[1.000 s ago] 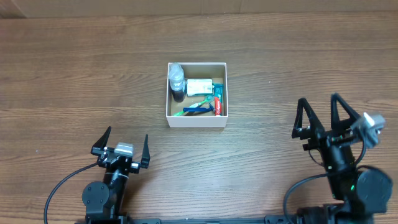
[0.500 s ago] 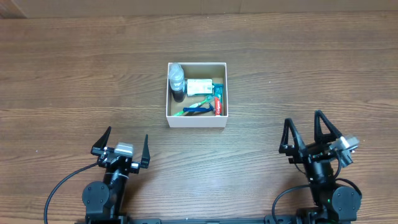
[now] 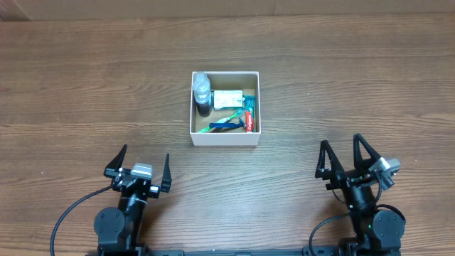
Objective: Pack container
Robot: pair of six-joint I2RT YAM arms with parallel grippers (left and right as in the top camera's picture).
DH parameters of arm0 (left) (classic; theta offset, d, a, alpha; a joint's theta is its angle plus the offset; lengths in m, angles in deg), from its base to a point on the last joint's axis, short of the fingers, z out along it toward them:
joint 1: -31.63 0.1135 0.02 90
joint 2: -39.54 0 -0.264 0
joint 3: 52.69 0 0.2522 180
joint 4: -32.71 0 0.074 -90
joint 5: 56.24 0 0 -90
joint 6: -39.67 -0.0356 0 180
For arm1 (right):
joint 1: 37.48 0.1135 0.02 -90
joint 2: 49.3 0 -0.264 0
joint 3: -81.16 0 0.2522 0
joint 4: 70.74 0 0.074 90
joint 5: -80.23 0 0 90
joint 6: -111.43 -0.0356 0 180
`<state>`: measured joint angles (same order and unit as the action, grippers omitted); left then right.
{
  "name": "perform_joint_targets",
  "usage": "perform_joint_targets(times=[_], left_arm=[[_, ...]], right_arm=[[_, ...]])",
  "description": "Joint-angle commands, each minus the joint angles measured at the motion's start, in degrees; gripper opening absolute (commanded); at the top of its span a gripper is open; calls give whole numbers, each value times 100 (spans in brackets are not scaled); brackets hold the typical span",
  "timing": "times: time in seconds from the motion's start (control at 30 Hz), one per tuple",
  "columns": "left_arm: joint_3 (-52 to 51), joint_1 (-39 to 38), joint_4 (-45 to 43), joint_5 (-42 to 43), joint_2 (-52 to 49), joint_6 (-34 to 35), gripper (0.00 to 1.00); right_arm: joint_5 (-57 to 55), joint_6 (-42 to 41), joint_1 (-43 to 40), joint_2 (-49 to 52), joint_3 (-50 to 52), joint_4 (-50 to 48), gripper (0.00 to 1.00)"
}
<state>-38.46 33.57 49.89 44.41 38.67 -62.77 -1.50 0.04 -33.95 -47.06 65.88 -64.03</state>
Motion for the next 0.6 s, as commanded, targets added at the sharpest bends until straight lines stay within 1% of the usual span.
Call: perform_joint_targets(times=[0.0,0.13,0.33,0.57], left_arm=[[-20,31,-2,-13,63,-22,100],[-20,31,-2,-15,63,-22,100],[-20,31,-4,-13,63,-22,100],[-20,31,-2,-15,63,-22,100]], right_arm=[[-125,37,48,-164,109,90,100],[-223,57,48,-208,109,278,100],[-520,57,48,-208,107,1174,100],[-581,389,48,-208,107,1178,100]])
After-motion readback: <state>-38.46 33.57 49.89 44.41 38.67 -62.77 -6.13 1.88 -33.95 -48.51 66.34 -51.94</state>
